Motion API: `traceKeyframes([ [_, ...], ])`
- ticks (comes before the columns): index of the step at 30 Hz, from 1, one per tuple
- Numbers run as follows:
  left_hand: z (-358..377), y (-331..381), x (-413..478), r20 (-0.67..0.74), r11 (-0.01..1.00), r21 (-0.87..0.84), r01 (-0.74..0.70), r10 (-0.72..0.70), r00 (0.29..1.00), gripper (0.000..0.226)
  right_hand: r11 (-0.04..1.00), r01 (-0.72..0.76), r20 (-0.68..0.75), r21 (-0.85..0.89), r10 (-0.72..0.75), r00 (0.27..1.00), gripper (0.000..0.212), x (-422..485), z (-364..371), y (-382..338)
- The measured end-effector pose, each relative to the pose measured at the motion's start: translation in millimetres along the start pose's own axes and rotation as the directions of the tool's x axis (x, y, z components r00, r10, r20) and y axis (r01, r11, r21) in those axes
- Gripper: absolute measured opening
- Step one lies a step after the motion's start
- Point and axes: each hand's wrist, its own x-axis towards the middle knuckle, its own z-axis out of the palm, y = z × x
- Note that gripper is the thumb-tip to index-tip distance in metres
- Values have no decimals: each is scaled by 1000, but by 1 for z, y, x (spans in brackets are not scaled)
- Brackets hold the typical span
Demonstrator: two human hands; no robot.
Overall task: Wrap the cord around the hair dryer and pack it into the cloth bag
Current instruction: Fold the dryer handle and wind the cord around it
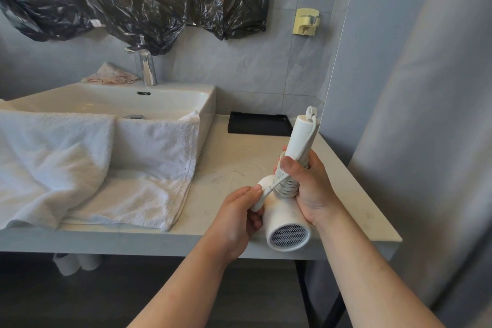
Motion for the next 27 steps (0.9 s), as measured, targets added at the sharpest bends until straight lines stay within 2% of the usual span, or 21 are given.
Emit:
traceKeyframes([
  [4, 1, 0, -1, -18, 1000, -23, 14, -15, 1000, 35, 999, 15, 0, 33, -15, 1000, 59, -2, -1, 0],
  [7, 2, 0, -1, -31, 1000, -12, 6, -7, 999, 36, 999, 38, -22, -4, -38, 999, 41, -4, 2, -2],
  [13, 2, -1, 0, -19, 1000, 6, 5, -5, 1000, 34, 996, 44, -91, -79, -51, 995, 28, -6, 2, -3],
  [20, 4, -1, -1, -36, 1000, -12, 4, -4, 999, 36, 990, 31, -158, -138, -52, 986, 45, -4, 4, -1],
  [25, 5, -3, -1, -50, 999, 46, -2, 4, 999, 38, 999, -6, -40, -50, 4, 999, 54, -3, -1, -4],
  [27, 7, -3, -2, -44, 997, 74, -2, 5, 999, 33, 1000, -27, -26, 4, 28, 999, 49, -4, -4, -4],
])
